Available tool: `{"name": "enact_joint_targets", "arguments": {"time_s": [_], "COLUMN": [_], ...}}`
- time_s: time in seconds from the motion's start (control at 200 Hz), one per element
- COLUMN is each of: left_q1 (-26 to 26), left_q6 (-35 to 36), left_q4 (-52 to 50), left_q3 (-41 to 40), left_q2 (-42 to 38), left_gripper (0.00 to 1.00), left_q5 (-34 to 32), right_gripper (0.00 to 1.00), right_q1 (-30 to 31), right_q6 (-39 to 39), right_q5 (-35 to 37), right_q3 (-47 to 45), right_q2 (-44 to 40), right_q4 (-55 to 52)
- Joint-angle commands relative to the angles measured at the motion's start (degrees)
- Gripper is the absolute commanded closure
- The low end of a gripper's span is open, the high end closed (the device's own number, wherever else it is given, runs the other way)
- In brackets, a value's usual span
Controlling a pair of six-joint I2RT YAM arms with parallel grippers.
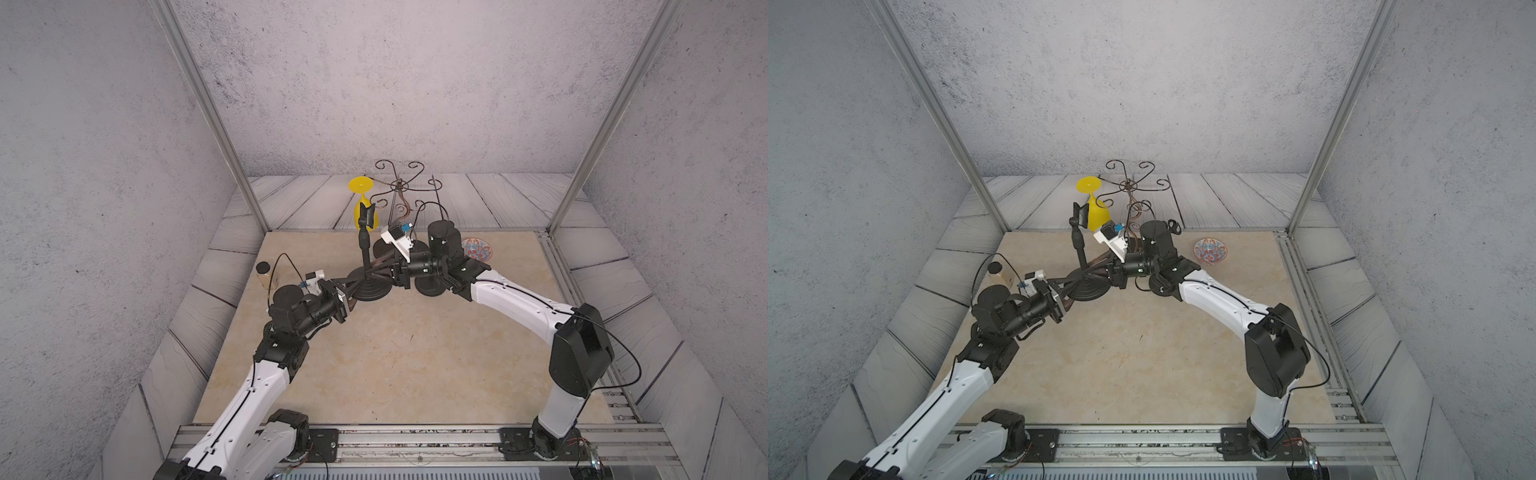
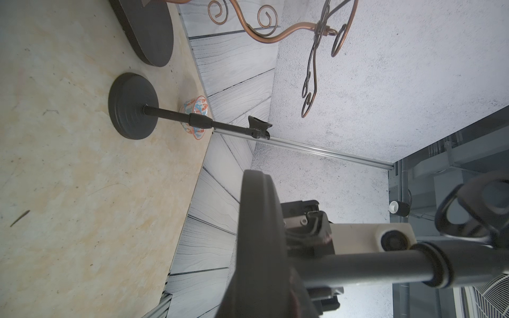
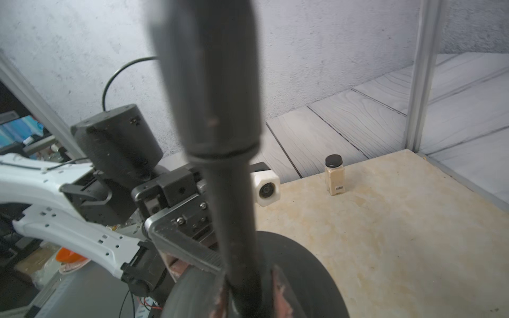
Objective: Assemble a microphone stand
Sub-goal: Screw the microphone stand pole into the microphone stand base.
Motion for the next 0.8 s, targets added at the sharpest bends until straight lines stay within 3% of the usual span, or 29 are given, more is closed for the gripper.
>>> {"name": "enact_joint_targets", "arguments": {"time_s": [0.0,0.1,0.18,0.275,0.375,0.425,0.485,0.535,0.611,0.721,0.796], "left_q1": [0.09,0.13,0.13,0.13,0.22,0.22,0.18,0.22,0.22,0.31,0.31], "left_q6": [0.58,0.59,0.55,0.50,0.63,0.69,0.77,0.69,0.59,0.57,0.60], "left_q4": [5.85,5.81,5.86,5.83,5.70,5.66,5.52,5.65,5.65,5.66,5.43], "left_q3": [2.27,2.32,2.19,2.15,1.92,1.80,1.73,1.62,1.64,1.67,1.38], "left_q2": [-1.34,-1.30,-1.39,-1.38,-1.30,-1.30,-1.27,-1.21,-1.30,-1.73,-2.14], "left_gripper": [1.00,1.00,1.00,1.00,1.00,1.00,1.00,1.00,1.00,1.00,1.00], "left_q5": [0.78,0.80,0.71,0.71,0.54,0.53,0.55,0.62,0.62,0.63,0.54], "right_gripper": [0.84,1.00,1.00,1.00,1.00,1.00,1.00,1.00,0.99,0.61,0.47], "right_q1": [0.74,2.44,5.64,11.19,19.10,22.04,24.58,25.88,26.25,24.44,21.82], "right_q6": [0.19,0.29,0.61,3.41,11.23,15.57,20.29,22.73,20.44,12.19,8.35], "right_q5": [2.84,11.44,24.19,46.00,77.68,87.87,94.12,95.48,89.85,75.18,64.32], "right_q3": [1.36,-1.08,-5.47,-9.54,-9.80,-7.42,-3.25,-0.07,0.19,-5.01,-10.56], "right_q2": [1.46,-0.91,-3.92,-6.31,-5.16,-3.16,-0.48,1.11,0.71,-5.03,-10.61], "right_q4": [-1.38,-1.56,-0.64,-0.01,-0.97,-3.00,-6.88,-9.31,-6.90,-3.52,-1.71]}}
